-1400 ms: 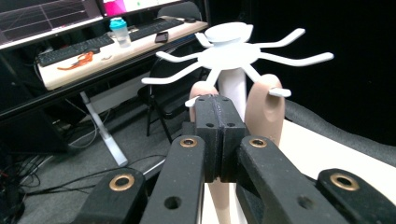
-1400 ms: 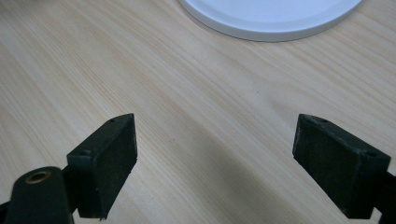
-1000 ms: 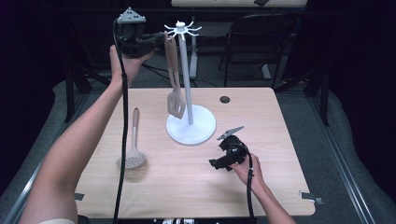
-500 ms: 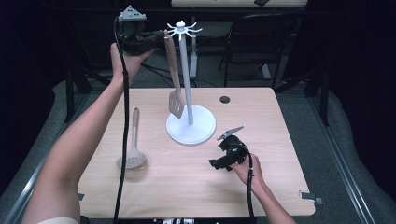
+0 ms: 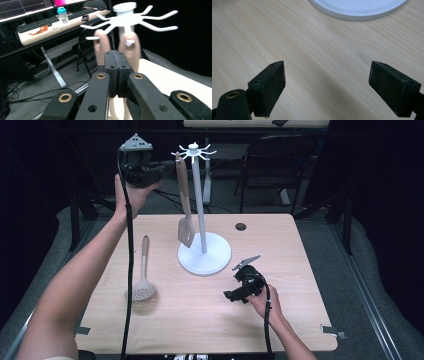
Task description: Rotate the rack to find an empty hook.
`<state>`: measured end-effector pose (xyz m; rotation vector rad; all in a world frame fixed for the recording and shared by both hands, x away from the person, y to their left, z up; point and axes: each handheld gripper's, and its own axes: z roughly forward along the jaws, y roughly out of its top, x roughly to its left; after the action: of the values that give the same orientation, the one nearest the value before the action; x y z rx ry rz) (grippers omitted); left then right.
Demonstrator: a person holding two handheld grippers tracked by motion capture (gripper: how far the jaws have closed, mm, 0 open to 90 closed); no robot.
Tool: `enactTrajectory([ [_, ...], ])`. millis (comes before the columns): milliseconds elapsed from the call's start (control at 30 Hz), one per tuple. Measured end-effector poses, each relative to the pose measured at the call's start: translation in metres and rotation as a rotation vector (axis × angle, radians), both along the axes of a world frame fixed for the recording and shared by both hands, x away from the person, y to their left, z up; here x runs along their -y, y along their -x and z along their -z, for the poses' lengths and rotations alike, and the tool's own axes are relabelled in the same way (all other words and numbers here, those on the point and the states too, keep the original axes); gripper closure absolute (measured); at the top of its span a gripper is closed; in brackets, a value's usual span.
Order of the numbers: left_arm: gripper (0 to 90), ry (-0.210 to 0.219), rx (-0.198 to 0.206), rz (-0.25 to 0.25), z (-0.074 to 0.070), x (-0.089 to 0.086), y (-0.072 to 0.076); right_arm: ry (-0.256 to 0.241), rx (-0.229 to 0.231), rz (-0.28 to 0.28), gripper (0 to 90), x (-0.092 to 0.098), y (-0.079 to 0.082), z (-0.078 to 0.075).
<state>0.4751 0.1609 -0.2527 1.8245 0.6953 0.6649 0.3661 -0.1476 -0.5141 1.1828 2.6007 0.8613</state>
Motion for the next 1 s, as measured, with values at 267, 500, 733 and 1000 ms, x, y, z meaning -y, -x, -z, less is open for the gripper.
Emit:
enactTrajectory([
  [267,90.0,-0.006,0.027,0.049,-0.004,0.011,0.012,0.000,0.002,-0.006,13.2,0.000,0.000,0.000],
  [500,90.0,-0.011,0.028,0.034,-0.008,0.016,0.007,0.001,0.006,-0.004,13.3,0.000,0.000,0.000],
  [733,90.0,-0.004,0.023,0.008,-0.008,0.014,0.002,-0.010,0.006,0.003,13.3,0.000,0.000,0.001],
  [1000,90.0,0.002,0.012,-0.020,-0.006,0.008,-0.005,0.011,0.002,-0.009,13.3,0.000,0.000,0.000],
])
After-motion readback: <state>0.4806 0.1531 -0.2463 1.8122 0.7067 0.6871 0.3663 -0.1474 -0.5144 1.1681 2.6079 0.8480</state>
